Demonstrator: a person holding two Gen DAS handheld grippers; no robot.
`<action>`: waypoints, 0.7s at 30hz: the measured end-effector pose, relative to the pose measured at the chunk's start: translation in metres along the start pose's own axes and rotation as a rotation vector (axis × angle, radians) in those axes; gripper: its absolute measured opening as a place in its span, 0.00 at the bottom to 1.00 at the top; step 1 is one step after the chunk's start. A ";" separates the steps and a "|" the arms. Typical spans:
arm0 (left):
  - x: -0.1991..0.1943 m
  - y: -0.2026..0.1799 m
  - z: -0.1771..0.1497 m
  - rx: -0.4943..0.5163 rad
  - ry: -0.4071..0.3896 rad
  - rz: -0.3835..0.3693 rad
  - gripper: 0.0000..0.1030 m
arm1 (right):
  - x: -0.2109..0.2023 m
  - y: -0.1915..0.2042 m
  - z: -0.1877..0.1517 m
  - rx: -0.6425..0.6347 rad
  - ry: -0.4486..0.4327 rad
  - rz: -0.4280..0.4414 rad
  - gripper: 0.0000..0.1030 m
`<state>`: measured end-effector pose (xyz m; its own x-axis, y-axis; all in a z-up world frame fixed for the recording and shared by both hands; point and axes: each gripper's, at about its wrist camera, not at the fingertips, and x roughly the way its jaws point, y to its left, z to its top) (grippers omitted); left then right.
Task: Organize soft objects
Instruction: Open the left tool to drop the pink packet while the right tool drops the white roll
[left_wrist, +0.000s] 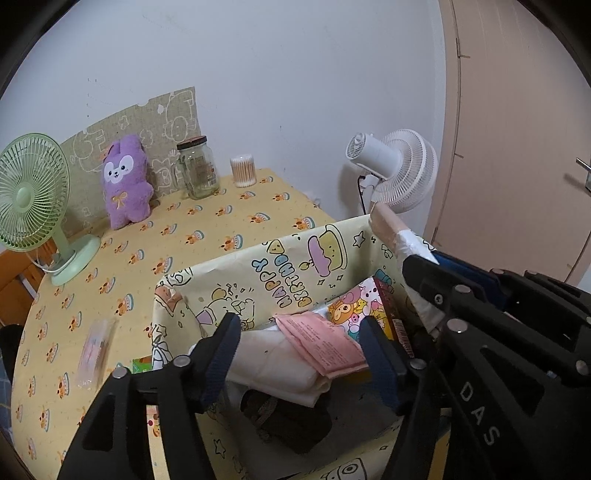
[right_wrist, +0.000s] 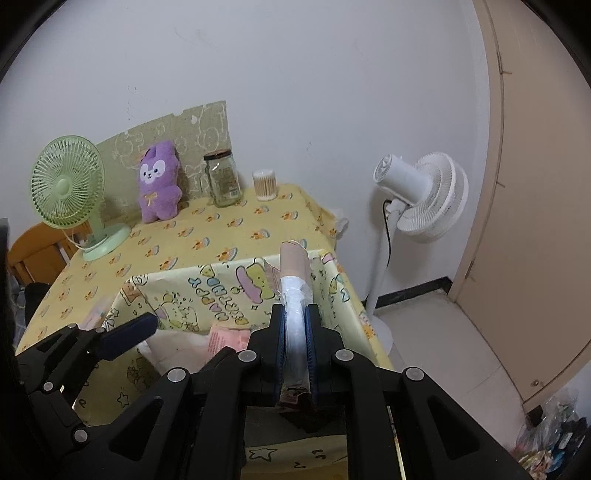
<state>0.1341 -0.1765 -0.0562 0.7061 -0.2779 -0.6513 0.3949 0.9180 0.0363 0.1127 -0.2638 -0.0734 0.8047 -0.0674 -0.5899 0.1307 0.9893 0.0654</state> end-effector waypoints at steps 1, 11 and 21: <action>0.000 0.000 0.000 0.002 -0.001 -0.002 0.69 | 0.000 0.000 0.000 0.000 0.005 -0.003 0.13; -0.009 -0.002 -0.003 0.021 -0.010 -0.044 0.86 | 0.000 0.003 -0.001 -0.003 0.024 -0.028 0.61; -0.027 0.001 -0.006 0.018 -0.045 -0.032 0.92 | -0.018 0.010 0.000 0.001 -0.015 -0.070 0.87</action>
<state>0.1120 -0.1662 -0.0432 0.7187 -0.3201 -0.6173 0.4277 0.9034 0.0295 0.0997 -0.2523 -0.0626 0.8023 -0.1381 -0.5808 0.1871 0.9820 0.0249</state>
